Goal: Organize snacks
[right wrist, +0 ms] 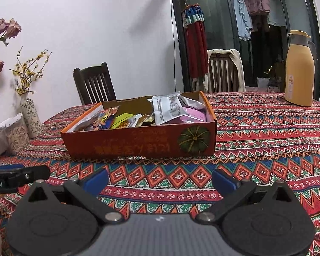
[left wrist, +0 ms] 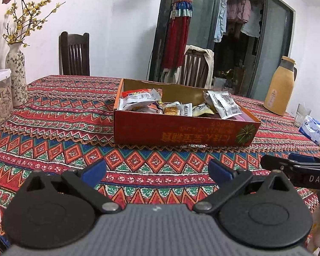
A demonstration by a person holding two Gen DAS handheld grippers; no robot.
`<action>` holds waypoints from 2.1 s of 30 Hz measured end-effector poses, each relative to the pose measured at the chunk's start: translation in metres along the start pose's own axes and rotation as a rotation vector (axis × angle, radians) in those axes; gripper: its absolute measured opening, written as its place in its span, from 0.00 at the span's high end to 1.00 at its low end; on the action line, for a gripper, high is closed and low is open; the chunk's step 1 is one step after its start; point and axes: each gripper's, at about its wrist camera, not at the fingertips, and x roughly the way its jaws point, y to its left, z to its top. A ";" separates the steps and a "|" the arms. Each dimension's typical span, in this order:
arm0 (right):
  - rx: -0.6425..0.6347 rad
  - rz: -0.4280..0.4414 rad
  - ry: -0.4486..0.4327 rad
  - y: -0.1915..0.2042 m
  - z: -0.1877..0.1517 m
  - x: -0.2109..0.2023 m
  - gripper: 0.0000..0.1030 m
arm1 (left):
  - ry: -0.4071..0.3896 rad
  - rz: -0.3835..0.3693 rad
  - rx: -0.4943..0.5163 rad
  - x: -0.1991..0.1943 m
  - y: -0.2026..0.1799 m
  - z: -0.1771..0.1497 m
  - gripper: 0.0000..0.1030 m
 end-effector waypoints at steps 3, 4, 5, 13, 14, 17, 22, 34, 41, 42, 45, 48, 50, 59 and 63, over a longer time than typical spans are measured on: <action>0.000 0.000 0.002 0.000 0.000 0.000 0.00 | 0.001 0.000 0.001 0.000 0.000 0.000 0.00; 0.000 0.001 0.003 -0.001 -0.001 0.000 0.00 | 0.000 0.000 0.000 0.000 0.000 0.000 0.00; 0.001 0.000 0.004 -0.001 -0.001 0.001 0.00 | 0.000 0.000 0.001 0.000 0.000 0.000 0.00; 0.001 0.000 0.006 -0.001 -0.001 0.002 0.00 | 0.003 -0.001 0.004 0.001 -0.001 0.001 0.00; 0.001 0.000 0.006 -0.001 -0.001 0.002 0.00 | 0.002 -0.001 0.003 0.001 -0.001 0.001 0.00; 0.001 0.000 0.006 -0.001 -0.001 0.002 0.00 | 0.003 -0.001 0.004 0.001 -0.001 0.000 0.00; 0.001 -0.001 0.006 -0.001 -0.001 0.002 0.00 | 0.002 -0.003 0.006 0.001 -0.002 0.000 0.00; 0.001 -0.001 0.006 -0.002 -0.001 0.002 0.00 | 0.003 -0.003 0.005 0.001 -0.002 -0.001 0.00; 0.001 -0.001 0.006 -0.002 -0.001 0.002 0.00 | 0.002 -0.007 0.012 0.001 -0.003 -0.003 0.00; 0.001 -0.001 0.006 -0.002 -0.001 0.002 0.00 | 0.002 -0.007 0.012 0.001 -0.003 -0.003 0.00; 0.001 -0.001 0.006 -0.002 -0.001 0.002 0.00 | 0.002 -0.007 0.011 0.001 -0.003 -0.003 0.00; 0.001 -0.001 0.006 -0.002 -0.001 0.002 0.00 | -0.001 -0.009 0.013 0.001 -0.003 -0.003 0.00; 0.001 0.000 0.006 -0.002 -0.001 0.001 0.00 | -0.001 -0.012 0.012 0.000 -0.003 -0.003 0.00; 0.001 -0.001 0.006 -0.002 -0.001 0.001 0.00 | -0.009 -0.032 0.018 -0.002 -0.006 -0.005 0.00; 0.001 -0.001 0.007 -0.001 -0.001 0.002 0.00 | -0.010 -0.033 0.024 -0.002 -0.007 -0.005 0.00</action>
